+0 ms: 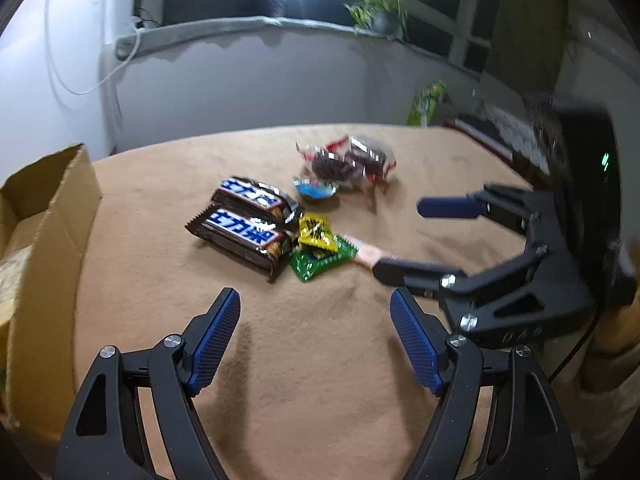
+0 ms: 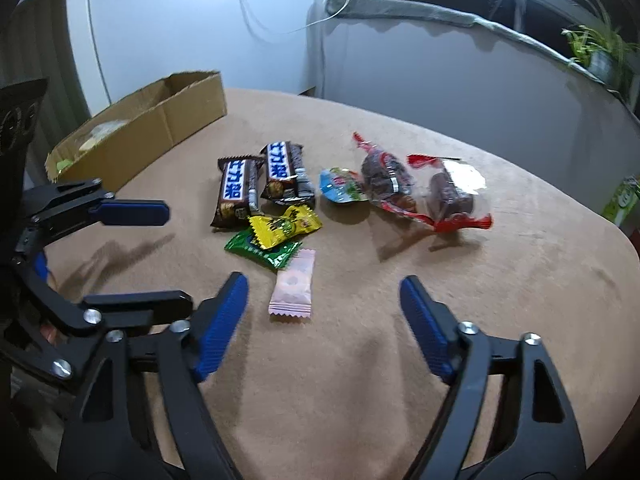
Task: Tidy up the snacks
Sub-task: 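Move both open tools back to the remaining candy bars and packets, then grasp the pink square candy with the right tool while the left tool grasps the green packet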
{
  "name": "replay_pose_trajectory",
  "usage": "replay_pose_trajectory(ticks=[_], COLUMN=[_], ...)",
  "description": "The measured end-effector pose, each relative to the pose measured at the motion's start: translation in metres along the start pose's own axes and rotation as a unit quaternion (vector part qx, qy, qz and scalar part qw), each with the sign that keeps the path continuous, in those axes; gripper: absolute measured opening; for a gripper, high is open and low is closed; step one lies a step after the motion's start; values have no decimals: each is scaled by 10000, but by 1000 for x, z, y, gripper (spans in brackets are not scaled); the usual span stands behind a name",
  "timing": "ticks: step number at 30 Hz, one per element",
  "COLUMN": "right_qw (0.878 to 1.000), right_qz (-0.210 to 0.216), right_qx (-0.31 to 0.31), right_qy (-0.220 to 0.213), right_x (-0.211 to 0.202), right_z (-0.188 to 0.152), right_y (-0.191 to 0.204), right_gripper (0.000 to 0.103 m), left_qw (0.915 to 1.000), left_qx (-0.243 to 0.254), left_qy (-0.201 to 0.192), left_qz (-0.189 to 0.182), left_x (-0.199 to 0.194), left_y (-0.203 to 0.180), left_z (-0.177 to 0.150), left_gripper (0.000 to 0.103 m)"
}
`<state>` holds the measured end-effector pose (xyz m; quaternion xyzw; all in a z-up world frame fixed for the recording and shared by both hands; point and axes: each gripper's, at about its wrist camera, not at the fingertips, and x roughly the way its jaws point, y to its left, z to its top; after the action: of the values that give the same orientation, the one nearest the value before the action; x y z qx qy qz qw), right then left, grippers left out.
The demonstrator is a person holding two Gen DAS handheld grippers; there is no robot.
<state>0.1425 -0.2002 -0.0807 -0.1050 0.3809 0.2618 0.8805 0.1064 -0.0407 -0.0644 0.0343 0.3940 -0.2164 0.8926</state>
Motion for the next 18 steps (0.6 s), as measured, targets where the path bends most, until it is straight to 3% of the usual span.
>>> replay_pose_trajectory(ticks=[4,8,10,13,18], right_qw=[9996,9986,9983,9980,9984], right_qz=[101,318,343,359,344], right_qx=[-135,-193,-253,-305,-240], right_qy=[211,371,385,412,376], right_x=[11,19,20,18,11], right_z=[4,5,5,4,-2], right_y=[0,-3,-3,-8,-16], right_gripper=[68,57,41,25,23], left_qw=[9996,9976,9954,9922,9890], left_qx=[214,528,772,1023,1224], left_qy=[153,385,477,588,702], left_qz=[-72,-223,-322,-411,-443], left_x=[9,21,26,33,43], left_y=[0,-2,-6,-10,-13], left_z=[7,14,16,19,29], left_gripper=[76,62,56,55,53])
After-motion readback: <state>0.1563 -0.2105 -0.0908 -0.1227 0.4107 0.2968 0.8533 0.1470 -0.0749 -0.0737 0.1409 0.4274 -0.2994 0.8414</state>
